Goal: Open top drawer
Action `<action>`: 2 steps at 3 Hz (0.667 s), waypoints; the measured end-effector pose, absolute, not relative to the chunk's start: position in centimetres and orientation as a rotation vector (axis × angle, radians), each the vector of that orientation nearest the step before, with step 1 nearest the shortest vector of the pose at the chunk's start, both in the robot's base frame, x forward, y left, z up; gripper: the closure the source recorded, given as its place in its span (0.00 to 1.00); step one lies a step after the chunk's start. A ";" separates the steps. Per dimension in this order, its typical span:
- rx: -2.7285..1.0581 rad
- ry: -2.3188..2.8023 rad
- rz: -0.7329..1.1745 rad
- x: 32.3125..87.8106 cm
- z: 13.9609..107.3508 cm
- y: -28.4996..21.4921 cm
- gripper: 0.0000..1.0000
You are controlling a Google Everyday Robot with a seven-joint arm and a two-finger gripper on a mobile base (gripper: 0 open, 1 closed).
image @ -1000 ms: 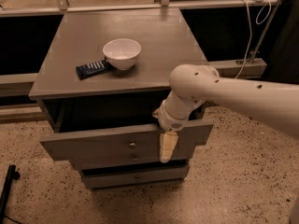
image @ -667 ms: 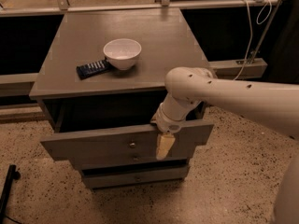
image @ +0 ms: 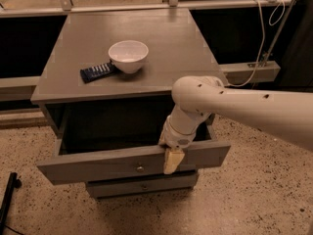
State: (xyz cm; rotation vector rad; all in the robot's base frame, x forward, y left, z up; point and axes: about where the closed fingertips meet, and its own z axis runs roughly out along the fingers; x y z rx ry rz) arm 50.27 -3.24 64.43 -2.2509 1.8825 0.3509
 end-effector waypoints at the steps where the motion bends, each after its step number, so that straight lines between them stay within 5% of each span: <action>1: -2.275 1.840 0.388 46.9 67.0 -3.3 0.16; 2: -2.273 1.764 0.397 44.0 71.2 -3.3 0.00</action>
Offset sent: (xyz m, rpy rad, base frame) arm -0.0962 -0.0020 0.1170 0.1187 -0.0478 0.1063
